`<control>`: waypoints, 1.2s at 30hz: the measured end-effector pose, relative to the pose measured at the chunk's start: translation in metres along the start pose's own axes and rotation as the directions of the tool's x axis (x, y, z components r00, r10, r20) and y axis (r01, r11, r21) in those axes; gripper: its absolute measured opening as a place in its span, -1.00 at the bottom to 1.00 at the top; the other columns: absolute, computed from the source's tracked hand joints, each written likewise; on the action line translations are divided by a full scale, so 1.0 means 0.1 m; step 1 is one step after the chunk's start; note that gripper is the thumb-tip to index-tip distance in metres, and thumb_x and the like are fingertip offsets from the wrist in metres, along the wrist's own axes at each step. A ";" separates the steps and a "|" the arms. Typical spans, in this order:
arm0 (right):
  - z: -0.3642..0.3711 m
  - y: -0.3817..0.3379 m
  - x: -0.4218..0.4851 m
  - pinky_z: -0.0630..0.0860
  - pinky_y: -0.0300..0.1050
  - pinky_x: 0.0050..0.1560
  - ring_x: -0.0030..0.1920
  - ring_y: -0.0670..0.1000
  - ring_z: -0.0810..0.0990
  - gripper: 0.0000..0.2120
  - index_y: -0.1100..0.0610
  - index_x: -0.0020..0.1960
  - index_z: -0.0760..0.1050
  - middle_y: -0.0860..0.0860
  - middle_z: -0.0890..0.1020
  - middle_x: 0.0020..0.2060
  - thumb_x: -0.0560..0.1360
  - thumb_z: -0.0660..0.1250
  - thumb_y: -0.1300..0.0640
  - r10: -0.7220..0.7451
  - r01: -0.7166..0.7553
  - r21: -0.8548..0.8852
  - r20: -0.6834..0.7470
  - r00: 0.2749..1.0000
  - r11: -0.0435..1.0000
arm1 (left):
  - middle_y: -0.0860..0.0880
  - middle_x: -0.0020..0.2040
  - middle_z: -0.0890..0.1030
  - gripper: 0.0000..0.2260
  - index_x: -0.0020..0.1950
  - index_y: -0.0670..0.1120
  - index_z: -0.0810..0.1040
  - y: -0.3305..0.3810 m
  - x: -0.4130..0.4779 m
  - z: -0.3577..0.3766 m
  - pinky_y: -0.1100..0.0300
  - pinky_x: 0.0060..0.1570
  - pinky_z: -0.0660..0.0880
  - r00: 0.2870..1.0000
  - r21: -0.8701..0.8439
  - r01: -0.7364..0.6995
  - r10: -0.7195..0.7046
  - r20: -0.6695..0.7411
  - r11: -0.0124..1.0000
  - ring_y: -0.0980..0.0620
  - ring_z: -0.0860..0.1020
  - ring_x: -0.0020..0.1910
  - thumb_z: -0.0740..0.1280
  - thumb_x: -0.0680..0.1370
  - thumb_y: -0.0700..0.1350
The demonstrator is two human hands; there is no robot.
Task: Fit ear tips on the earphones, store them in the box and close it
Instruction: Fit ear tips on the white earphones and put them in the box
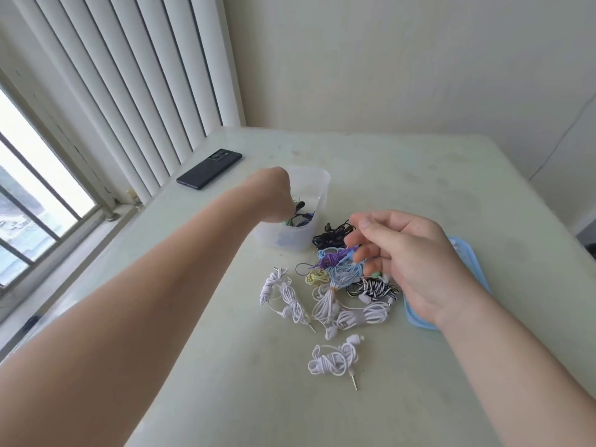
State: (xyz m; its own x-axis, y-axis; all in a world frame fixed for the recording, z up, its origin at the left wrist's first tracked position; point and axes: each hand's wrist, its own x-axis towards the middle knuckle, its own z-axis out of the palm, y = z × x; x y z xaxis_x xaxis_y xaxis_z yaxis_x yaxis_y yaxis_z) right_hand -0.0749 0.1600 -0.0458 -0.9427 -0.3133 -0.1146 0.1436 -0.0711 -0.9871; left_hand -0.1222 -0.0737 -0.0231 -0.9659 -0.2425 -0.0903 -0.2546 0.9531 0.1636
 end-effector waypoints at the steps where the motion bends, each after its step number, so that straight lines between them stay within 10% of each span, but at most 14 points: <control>1: 0.00 -0.01 -0.01 0.50 -0.09 -0.34 -0.28 0.06 0.61 -0.89 0.20 0.03 0.67 0.17 0.73 -0.18 0.60 0.37 0.22 0.000 0.000 -0.004 0.001 1.000 1.000 | -0.08 -0.04 0.55 -0.97 -0.01 -0.07 0.50 0.00 -0.09 -0.06 0.14 -0.09 0.46 0.999 -0.021 -0.023 0.022 -0.045 1.000 -0.13 0.49 -0.10 0.32 0.59 -0.13; 5: 0.01 0.02 -0.09 0.54 -0.09 -0.33 -0.30 0.06 0.62 -0.89 0.21 0.04 0.66 0.17 0.73 -0.19 0.60 0.39 0.20 0.017 -0.015 -0.072 0.032 0.999 0.997 | 0.01 0.01 0.69 -0.86 0.12 -0.02 0.68 0.00 -0.65 -0.16 0.06 0.02 0.61 0.942 -0.110 -0.194 0.153 -0.298 0.975 -0.09 0.64 -0.02 0.36 0.61 -0.13; 10: -0.02 0.14 -0.28 0.48 -0.07 -0.44 -0.38 0.06 0.56 -0.90 0.19 -0.04 0.66 0.14 0.69 -0.30 0.60 0.40 0.18 0.006 0.022 -0.248 0.114 0.993 0.969 | 0.21 -0.29 0.61 -0.93 -0.09 0.07 0.72 0.02 -1.38 0.00 0.29 -0.21 0.52 0.954 -0.238 -0.297 0.294 -0.049 0.925 0.24 0.59 -0.26 0.44 0.56 -0.05; 15: -0.14 0.17 -0.44 0.42 -0.12 -0.52 -0.44 0.04 0.55 -0.87 0.13 -0.06 0.67 0.10 0.69 -0.35 0.60 0.39 0.11 0.008 0.069 -0.408 0.183 0.983 0.910 | 0.21 -0.18 0.59 -0.69 -0.04 0.14 0.62 0.24 -1.85 0.34 0.28 -0.19 0.52 0.884 -0.221 -0.370 0.415 0.214 0.902 0.24 0.55 -0.20 0.51 0.41 0.32; 20: -0.27 0.21 -0.56 0.43 -0.11 -0.50 -0.43 0.03 0.55 -0.86 0.11 -0.09 0.67 0.08 0.68 -0.35 0.60 0.40 0.12 0.008 0.087 -0.428 0.217 0.976 0.900 | 0.17 -0.06 0.53 -0.72 0.00 0.11 0.50 0.29 -1.86 0.51 0.16 -0.12 0.49 0.879 -0.098 -0.431 0.442 0.179 0.897 0.10 0.50 -0.08 0.50 0.48 0.20; 25: -0.38 0.24 -0.63 0.50 0.02 -0.38 -0.30 0.20 0.59 -0.90 0.15 -0.03 0.70 0.20 0.71 -0.17 0.59 0.41 0.18 -0.101 0.145 -0.268 0.172 0.980 0.952 | 0.15 -0.19 0.62 -0.85 -0.12 0.04 0.56 0.34 -1.79 0.40 0.25 -0.16 0.55 0.910 -0.345 -0.385 0.415 0.017 0.856 0.18 0.61 -0.17 0.47 0.52 0.06; 36: -0.62 0.27 -0.60 0.65 -0.02 -0.09 -0.03 0.16 0.71 -0.74 0.23 0.20 0.60 0.24 0.72 0.03 0.52 0.36 0.34 -0.150 0.146 0.096 0.033 0.988 0.985 | -0.23 -0.02 0.67 -0.76 0.21 -0.15 0.60 0.81 -1.46 0.53 -0.02 -0.10 0.63 0.922 -0.984 -0.040 0.385 0.031 0.176 -0.18 0.70 -0.11 0.43 0.55 -0.30</control>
State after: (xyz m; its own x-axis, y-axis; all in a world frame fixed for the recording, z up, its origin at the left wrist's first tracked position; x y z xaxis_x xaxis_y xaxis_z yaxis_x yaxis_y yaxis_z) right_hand -0.0327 0.2354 -0.0723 -0.9433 -0.3297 0.0384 0.0323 -0.2064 -0.9779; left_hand 0.0011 0.0490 -0.0489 -0.9875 0.1494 -0.0509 -0.0516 -0.0009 0.9987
